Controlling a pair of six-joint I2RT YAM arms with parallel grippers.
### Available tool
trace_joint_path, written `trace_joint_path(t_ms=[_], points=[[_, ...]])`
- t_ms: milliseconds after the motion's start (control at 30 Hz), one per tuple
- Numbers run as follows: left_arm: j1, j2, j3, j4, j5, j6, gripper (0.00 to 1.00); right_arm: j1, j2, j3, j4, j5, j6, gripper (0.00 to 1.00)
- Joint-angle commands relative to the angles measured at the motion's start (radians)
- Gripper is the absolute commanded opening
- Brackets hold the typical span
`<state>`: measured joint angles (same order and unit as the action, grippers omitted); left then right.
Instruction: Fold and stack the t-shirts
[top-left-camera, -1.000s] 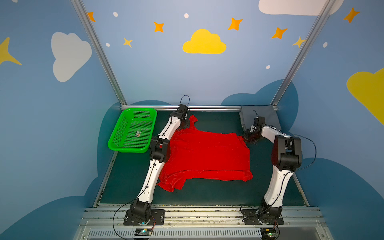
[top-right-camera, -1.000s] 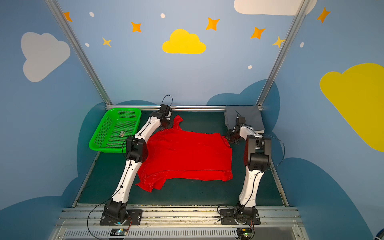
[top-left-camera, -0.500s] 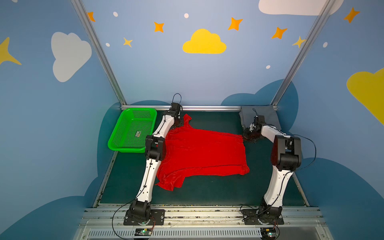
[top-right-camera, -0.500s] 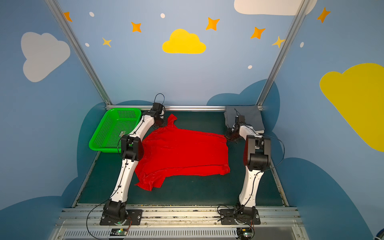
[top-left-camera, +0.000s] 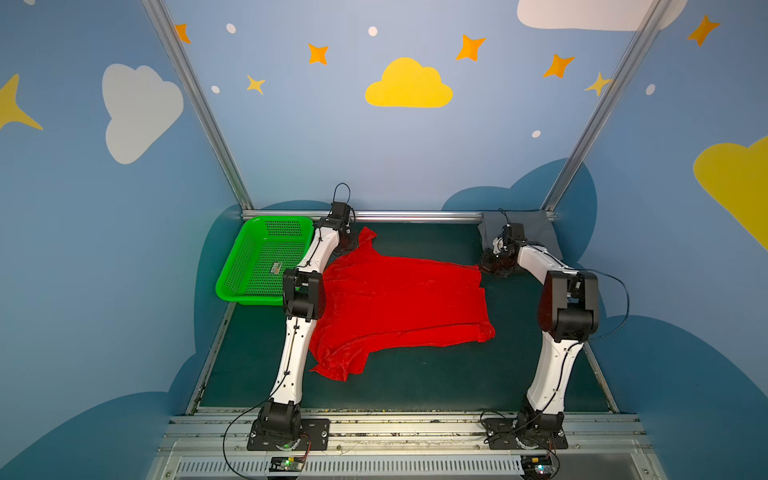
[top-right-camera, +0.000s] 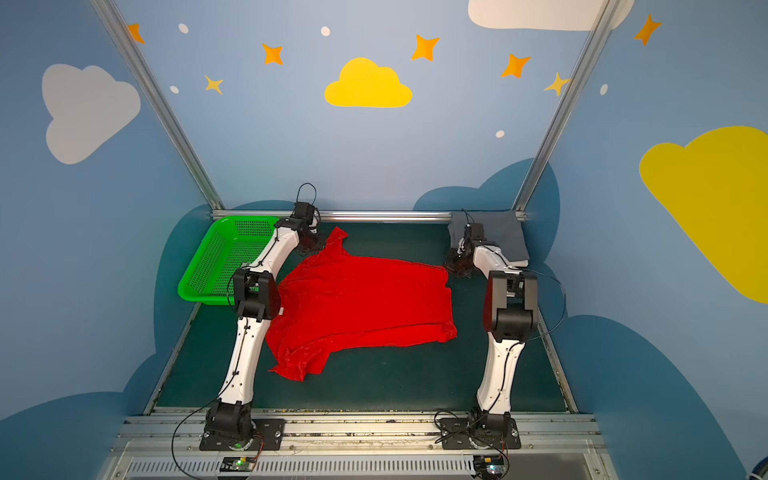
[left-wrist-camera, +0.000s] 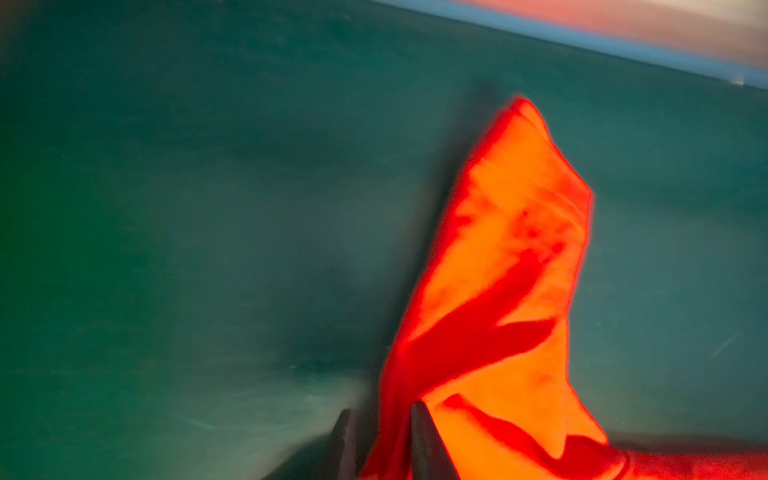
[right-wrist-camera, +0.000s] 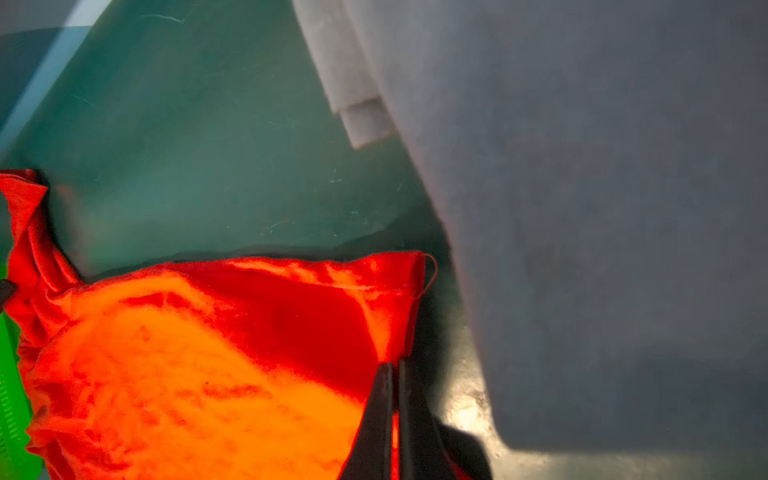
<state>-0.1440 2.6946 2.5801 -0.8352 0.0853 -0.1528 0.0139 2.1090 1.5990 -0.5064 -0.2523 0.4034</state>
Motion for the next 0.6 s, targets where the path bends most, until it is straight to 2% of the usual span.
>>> trace_joint_path(t_ms=[0,167,267,567], points=[[0.004,-0.04,-0.008,0.01,0.019,0.012,0.24,-0.001,0.018,0.028,-0.033,0.003,-0.006,0.0],[0.008,-0.026,-0.007,0.021,0.046,0.012,0.15,-0.001,0.024,0.039,-0.037,-0.005,-0.001,0.0],[0.008,-0.02,-0.001,0.021,0.062,0.01,0.04,0.001,0.026,0.048,-0.037,-0.014,0.002,0.0],[0.022,-0.053,0.052,0.034,0.088,-0.021,0.04,0.013,0.074,0.177,-0.072,-0.04,0.001,0.0]])
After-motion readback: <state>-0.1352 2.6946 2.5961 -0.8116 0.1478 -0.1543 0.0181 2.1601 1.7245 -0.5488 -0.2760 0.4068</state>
